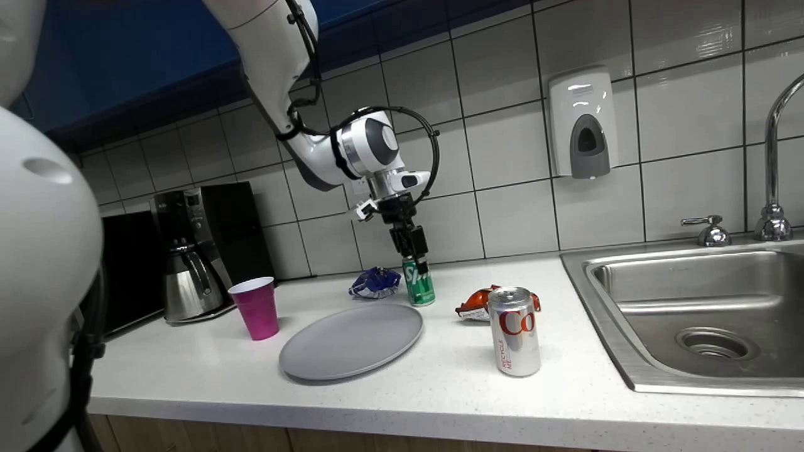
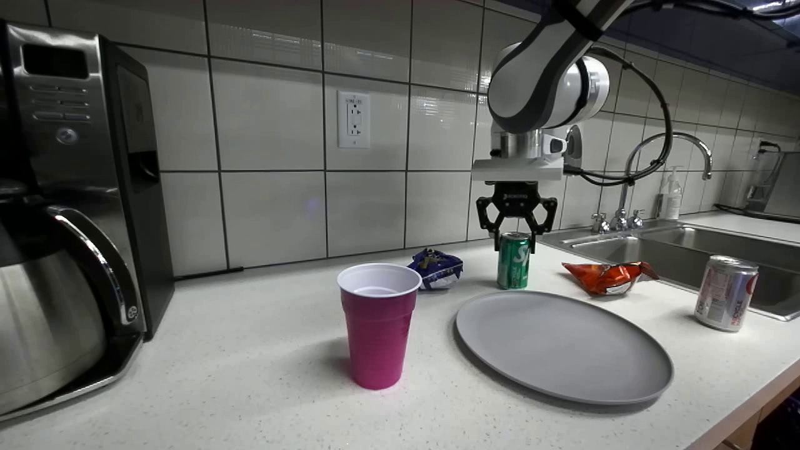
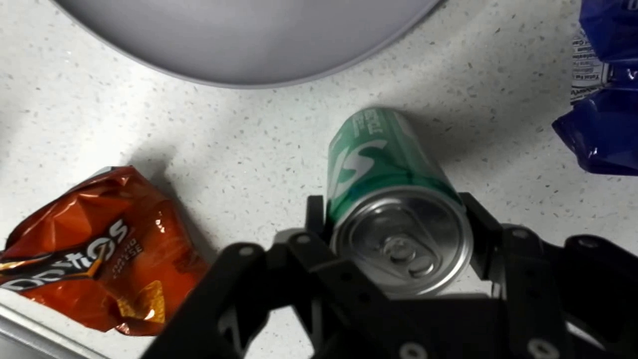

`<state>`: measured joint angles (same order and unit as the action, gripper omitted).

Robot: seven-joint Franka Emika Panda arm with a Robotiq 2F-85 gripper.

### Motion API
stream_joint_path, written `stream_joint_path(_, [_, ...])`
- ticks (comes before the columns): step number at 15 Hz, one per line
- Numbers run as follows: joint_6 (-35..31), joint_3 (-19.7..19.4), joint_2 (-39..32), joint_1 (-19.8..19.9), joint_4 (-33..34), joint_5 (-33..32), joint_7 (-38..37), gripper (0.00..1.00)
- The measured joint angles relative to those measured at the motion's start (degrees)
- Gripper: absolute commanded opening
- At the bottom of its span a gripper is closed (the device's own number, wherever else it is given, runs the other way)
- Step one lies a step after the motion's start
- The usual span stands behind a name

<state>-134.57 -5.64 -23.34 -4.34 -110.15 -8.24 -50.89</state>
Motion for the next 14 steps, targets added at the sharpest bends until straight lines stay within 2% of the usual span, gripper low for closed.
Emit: stream_joint_path(14, [-1.38, -0.02, 1.99, -1.24, -1.61, -0.15, -0.01, 0.38])
